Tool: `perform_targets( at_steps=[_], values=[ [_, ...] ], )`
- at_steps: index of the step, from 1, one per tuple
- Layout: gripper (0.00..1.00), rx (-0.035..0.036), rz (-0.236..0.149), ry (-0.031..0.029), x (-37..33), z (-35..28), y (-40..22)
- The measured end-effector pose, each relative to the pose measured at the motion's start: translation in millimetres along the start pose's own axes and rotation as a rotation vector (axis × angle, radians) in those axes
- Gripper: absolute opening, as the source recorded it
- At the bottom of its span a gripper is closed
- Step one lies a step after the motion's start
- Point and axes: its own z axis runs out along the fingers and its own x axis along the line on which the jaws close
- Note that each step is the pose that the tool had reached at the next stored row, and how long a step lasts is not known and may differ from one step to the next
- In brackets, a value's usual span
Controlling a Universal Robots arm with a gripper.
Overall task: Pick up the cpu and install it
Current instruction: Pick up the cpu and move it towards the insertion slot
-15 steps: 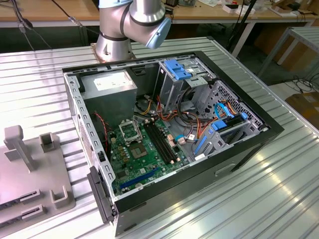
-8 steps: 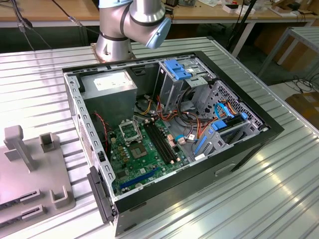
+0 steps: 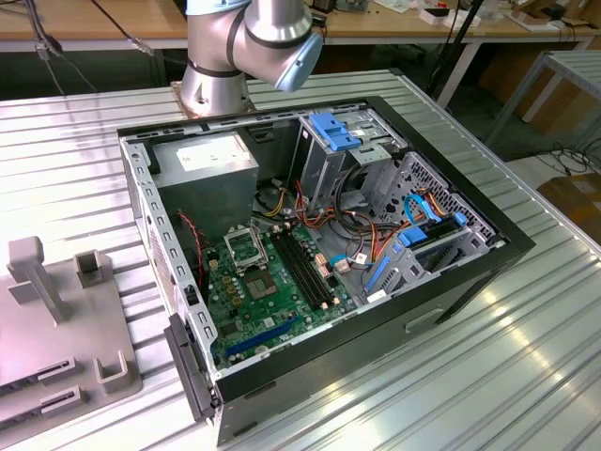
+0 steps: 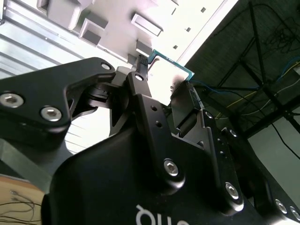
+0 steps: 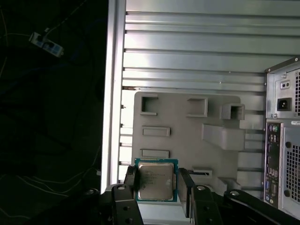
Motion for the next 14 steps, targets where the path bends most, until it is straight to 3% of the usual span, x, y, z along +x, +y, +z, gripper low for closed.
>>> perform_targets(
  at_steps=[5,14],
  values=[
    [0.45,0.0000,0.000,0.0000,-8.9,-0.5,-0.4],
    [0.45,0.0000,0.000,0.0000,-17.5,-1.0,-0.7]
  ],
)
